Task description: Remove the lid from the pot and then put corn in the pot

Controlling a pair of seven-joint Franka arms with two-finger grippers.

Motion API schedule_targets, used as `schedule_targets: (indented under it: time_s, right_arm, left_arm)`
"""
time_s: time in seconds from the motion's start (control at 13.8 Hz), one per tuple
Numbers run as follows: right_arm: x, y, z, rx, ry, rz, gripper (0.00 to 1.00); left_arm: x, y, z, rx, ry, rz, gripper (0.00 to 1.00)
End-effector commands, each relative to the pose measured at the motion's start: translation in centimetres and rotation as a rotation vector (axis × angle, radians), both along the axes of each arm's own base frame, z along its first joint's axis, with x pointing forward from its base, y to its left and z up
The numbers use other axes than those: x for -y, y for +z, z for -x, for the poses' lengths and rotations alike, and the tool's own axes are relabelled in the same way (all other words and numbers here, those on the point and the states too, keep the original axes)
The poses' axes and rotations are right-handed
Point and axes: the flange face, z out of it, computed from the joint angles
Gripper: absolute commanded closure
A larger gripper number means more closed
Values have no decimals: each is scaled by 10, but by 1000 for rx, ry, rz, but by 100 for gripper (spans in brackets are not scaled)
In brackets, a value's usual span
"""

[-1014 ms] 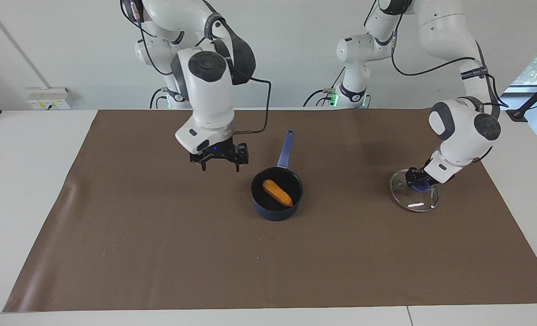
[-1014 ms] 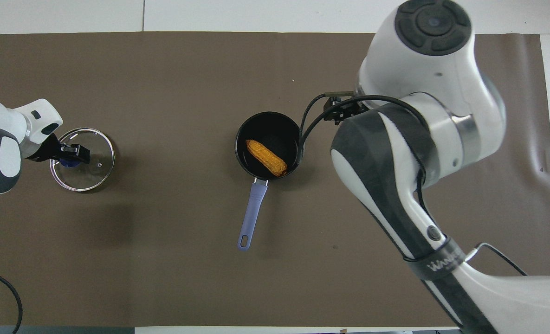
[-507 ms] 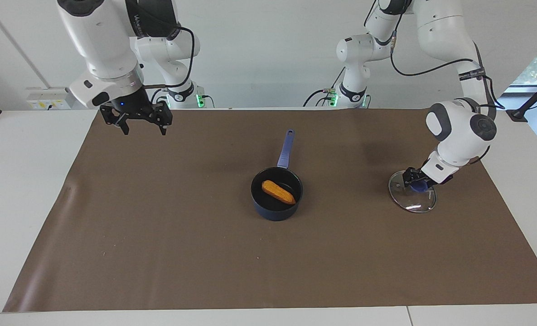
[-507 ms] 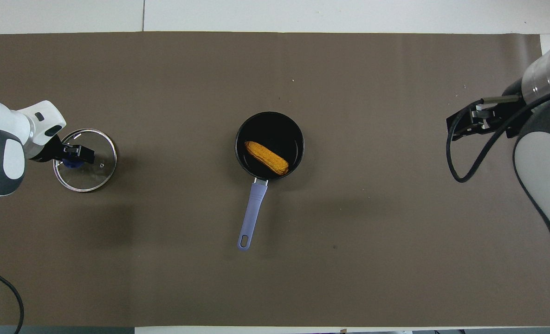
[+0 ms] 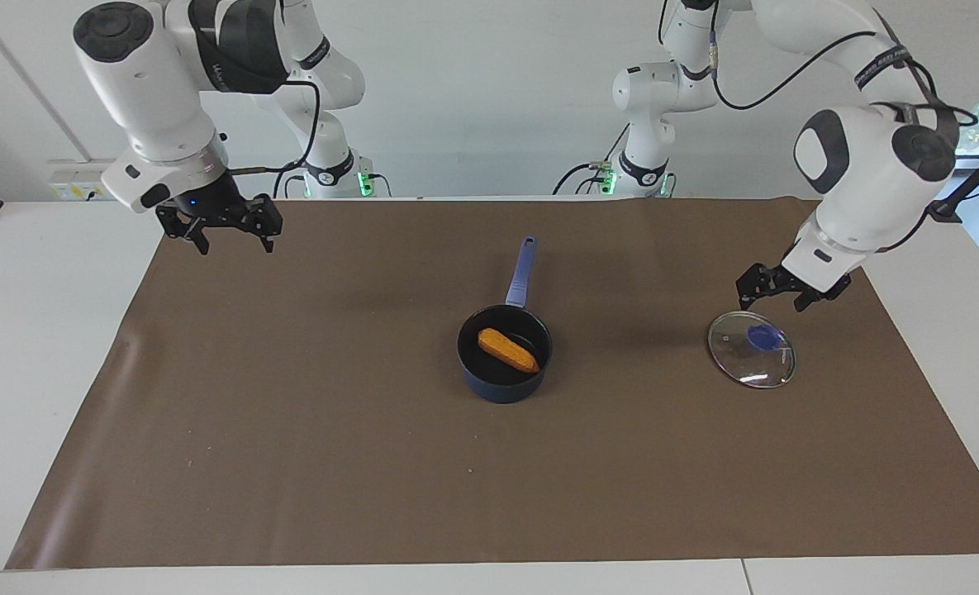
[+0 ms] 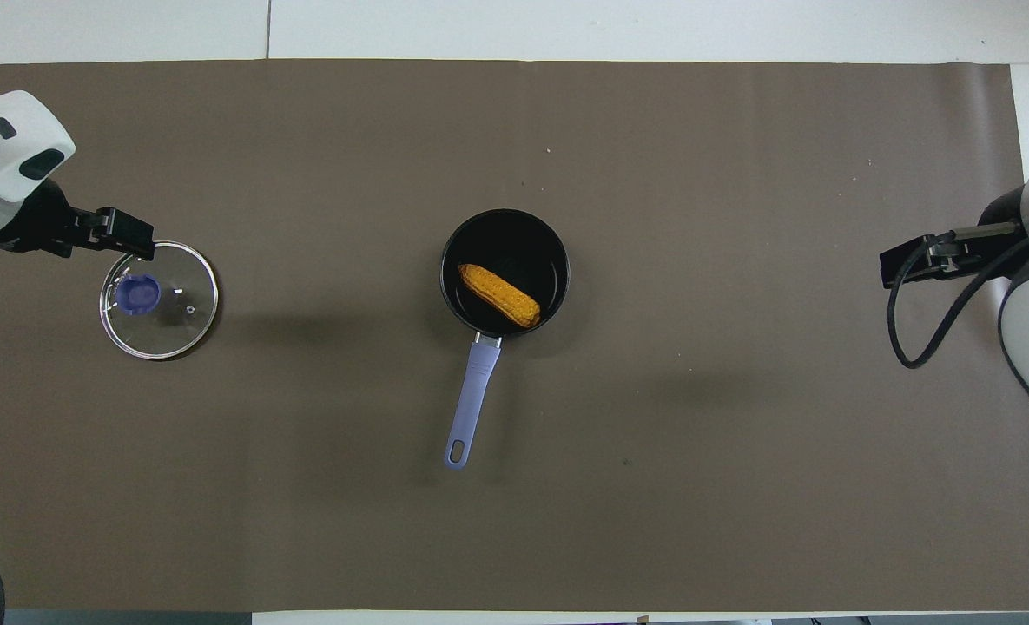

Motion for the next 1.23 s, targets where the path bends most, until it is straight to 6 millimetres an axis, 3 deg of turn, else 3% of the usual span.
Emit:
schedule_targets:
  time_s: [0.0, 0.14, 0.36, 0.72, 1.16]
  right_arm:
    - [1, 3, 4, 3, 20, 9, 0]
    - [1, 2, 8, -7, 21, 8, 0]
    - [-1, -4, 6, -26, 25, 6, 0]
    - [5, 3, 10, -30, 14, 4, 0]
    - [9, 5, 11, -30, 3, -4, 0]
  left_arm:
    - [-2, 52, 43, -19, 19, -28, 0]
    - [-3, 65, 67, -51, 22, -30, 0]
    - [0, 54, 78, -74, 52, -34, 0]
    - [9, 63, 68, -14, 60, -14, 0]
    - [11, 58, 67, -13, 64, 12, 0]
